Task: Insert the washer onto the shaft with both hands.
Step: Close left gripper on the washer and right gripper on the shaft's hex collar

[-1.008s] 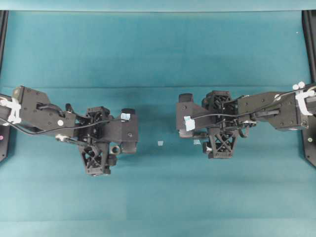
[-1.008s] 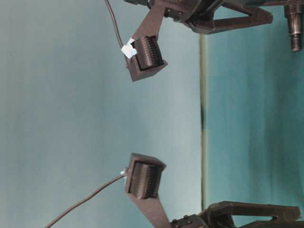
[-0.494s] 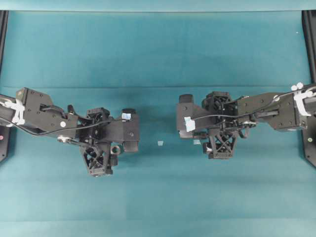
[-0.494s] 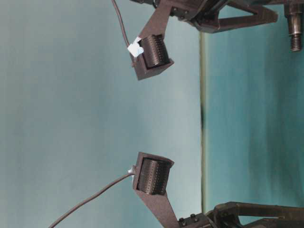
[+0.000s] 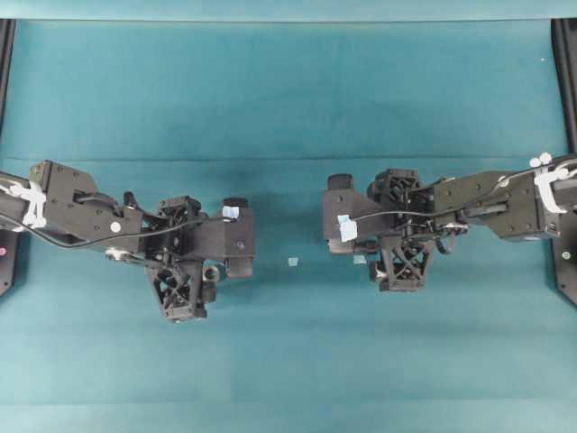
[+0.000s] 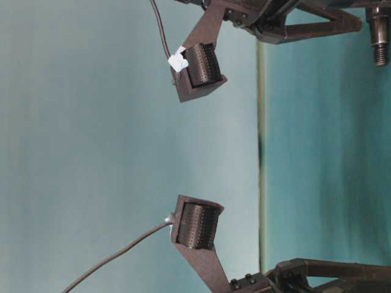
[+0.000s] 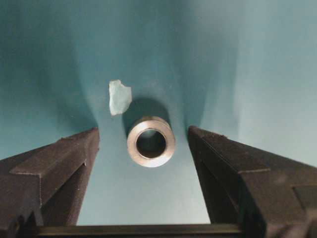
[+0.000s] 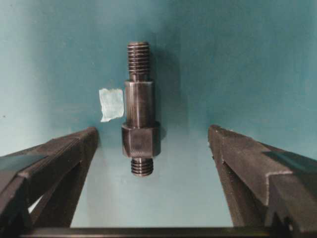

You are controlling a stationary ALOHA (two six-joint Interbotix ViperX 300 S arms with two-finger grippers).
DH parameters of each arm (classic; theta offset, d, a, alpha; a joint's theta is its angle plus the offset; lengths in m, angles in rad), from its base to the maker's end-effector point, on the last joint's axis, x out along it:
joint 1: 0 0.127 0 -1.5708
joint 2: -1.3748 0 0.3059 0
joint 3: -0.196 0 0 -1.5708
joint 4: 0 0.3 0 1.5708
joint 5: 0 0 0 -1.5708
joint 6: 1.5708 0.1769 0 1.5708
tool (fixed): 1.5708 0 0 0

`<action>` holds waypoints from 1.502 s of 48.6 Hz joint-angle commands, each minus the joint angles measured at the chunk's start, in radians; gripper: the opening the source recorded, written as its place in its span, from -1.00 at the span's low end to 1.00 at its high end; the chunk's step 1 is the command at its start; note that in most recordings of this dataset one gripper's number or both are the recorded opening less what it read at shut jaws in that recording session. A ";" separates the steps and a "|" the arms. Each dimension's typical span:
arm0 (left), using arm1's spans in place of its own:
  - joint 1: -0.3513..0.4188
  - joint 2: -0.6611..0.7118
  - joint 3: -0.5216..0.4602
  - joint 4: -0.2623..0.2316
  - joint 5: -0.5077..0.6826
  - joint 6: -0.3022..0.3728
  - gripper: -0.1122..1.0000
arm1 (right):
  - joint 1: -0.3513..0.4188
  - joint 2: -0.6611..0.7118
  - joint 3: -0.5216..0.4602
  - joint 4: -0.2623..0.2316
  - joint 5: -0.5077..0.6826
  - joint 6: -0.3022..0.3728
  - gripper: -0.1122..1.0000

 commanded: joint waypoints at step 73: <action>-0.015 -0.005 -0.005 0.002 -0.006 -0.009 -0.12 | -0.002 -0.002 -0.003 0.005 0.002 -0.006 0.10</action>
